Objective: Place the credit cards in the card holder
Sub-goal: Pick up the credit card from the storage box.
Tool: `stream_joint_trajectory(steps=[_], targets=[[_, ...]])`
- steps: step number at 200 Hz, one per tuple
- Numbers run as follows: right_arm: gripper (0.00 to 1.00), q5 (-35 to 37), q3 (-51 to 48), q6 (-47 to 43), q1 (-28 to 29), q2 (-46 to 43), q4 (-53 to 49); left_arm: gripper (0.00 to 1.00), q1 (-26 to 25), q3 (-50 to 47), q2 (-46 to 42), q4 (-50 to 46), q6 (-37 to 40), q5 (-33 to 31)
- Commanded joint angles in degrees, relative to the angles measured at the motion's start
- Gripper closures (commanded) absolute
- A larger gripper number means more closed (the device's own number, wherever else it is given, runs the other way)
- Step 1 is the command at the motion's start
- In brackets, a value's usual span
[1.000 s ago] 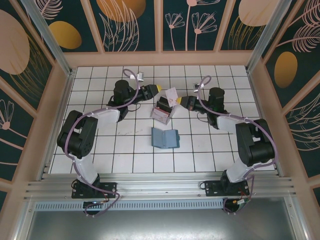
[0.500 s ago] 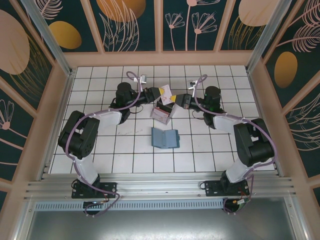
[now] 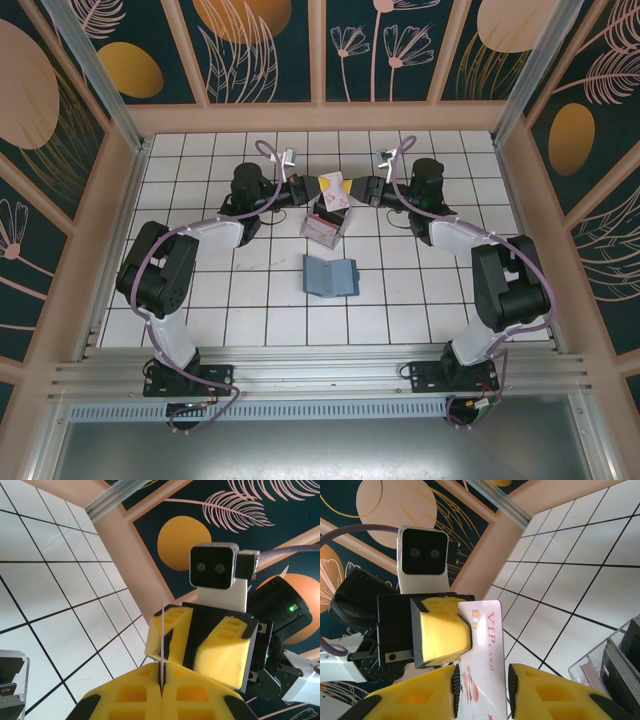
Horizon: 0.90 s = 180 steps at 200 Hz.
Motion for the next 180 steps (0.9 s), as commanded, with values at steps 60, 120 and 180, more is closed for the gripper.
stream_joint_trajectory(steps=[60,120,180], targets=[[0.85,-3.86,2.97,-4.82,-0.05,2.24,-6.39,0.97,-0.23,1.72,0.3,-1.03,1.49,3.07],[0.79,-6.51,2.98,-5.87,0.98,2.05,-8.56,0.97,-0.21,1.87,0.82,-1.6,1.83,2.26],[0.98,-6.15,2.04,-5.69,1.23,1.64,-8.49,0.79,-0.22,1.8,0.53,-5.85,4.21,1.1]])
